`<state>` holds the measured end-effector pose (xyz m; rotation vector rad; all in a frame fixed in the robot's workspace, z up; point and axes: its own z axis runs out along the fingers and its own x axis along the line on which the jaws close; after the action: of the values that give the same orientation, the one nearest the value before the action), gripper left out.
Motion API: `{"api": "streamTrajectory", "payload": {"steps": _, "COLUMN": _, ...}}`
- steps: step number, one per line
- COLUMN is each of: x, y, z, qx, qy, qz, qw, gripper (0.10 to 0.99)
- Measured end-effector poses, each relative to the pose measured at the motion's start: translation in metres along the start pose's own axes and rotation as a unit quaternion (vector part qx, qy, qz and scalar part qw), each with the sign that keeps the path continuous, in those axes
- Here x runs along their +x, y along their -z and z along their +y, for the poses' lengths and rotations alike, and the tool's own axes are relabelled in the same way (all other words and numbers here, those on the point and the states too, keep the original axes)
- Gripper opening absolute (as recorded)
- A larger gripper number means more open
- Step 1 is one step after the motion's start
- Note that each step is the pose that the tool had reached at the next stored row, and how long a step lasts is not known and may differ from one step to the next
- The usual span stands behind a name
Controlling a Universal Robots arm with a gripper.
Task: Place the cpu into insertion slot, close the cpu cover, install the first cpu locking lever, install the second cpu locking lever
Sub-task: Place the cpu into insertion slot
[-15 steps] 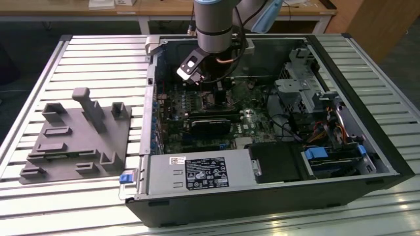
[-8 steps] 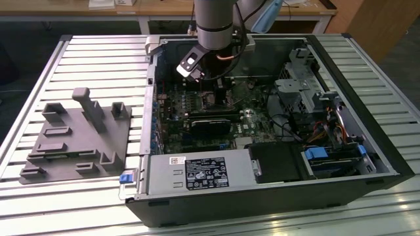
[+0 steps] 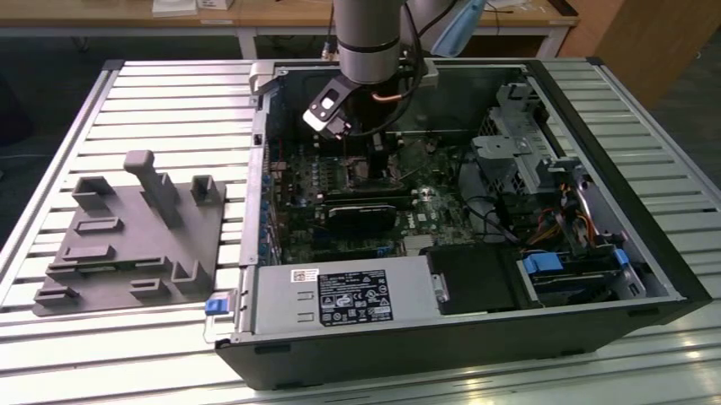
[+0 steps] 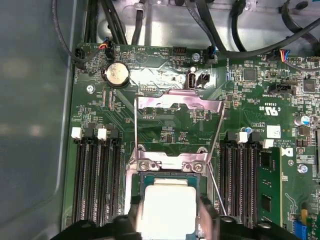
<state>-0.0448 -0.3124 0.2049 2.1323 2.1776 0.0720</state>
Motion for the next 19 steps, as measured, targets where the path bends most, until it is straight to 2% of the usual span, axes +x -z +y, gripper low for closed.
{"api": "streamTrajectory", "payload": {"steps": 1, "x": 0.0, "y": 0.0001, "z": 0.0, "qx": 0.0, "qy": 0.0, "qz": 0.0, "qw": 1.0, "gripper": 0.533}}
{"api": "streamTrajectory", "payload": {"steps": 2, "x": 0.0, "y": 0.0002, "z": 0.0, "qx": 0.0, "qy": 0.0, "qz": 0.0, "qw": 1.0, "gripper": 0.533}}
{"api": "streamTrajectory", "payload": {"steps": 4, "x": 0.0, "y": 0.0003, "z": 0.0, "qx": 0.0, "qy": 0.0, "qz": 0.0, "qw": 1.0, "gripper": 0.412}}
{"api": "streamTrajectory", "payload": {"steps": 5, "x": 0.0, "y": 0.0004, "z": 0.0, "qx": 0.0, "qy": 0.0, "qz": 0.0, "qw": 1.0, "gripper": 0.412}}
{"api": "streamTrajectory", "payload": {"steps": 7, "x": 0.0, "y": 0.0006, "z": 0.0001, "qx": 0.0, "qy": 0.0, "qz": 0.0, "qw": 1.0, "gripper": 0.298}}
{"api": "streamTrajectory", "payload": {"steps": 8, "x": 0.0, "y": 0.0006, "z": 0.0001, "qx": 0.0, "qy": 0.0, "qz": 0.0, "qw": 1.0, "gripper": 0.298}}
{"api": "streamTrajectory", "payload": {"steps": 9, "x": 0.0, "y": 0.0007, "z": 0.0001, "qx": 0.0, "qy": 0.0, "qz": 0.0, "qw": 1.0, "gripper": 0.235}}
{"api": "streamTrajectory", "payload": {"steps": 10, "x": 0.0, "y": 0.0008, "z": 0.0001, "qx": 0.0, "qy": 0.0, "qz": 0.0, "qw": 1.0, "gripper": 0.235}}
{"api": "streamTrajectory", "payload": {"steps": 12, "x": 0.0, "y": 0.001, "z": 0.0001, "qx": 0.0, "qy": 0.0, "qz": 0.0, "qw": 1.0, "gripper": 0.122}}
{"api": "streamTrajectory", "payload": {"steps": 19, "x": -0.0003, "y": 0.0011, "z": 0.0001, "qx": 0.0001, "qy": -0.004, "qz": -0.0003, "qw": 1.0, "gripper": 0.106}}
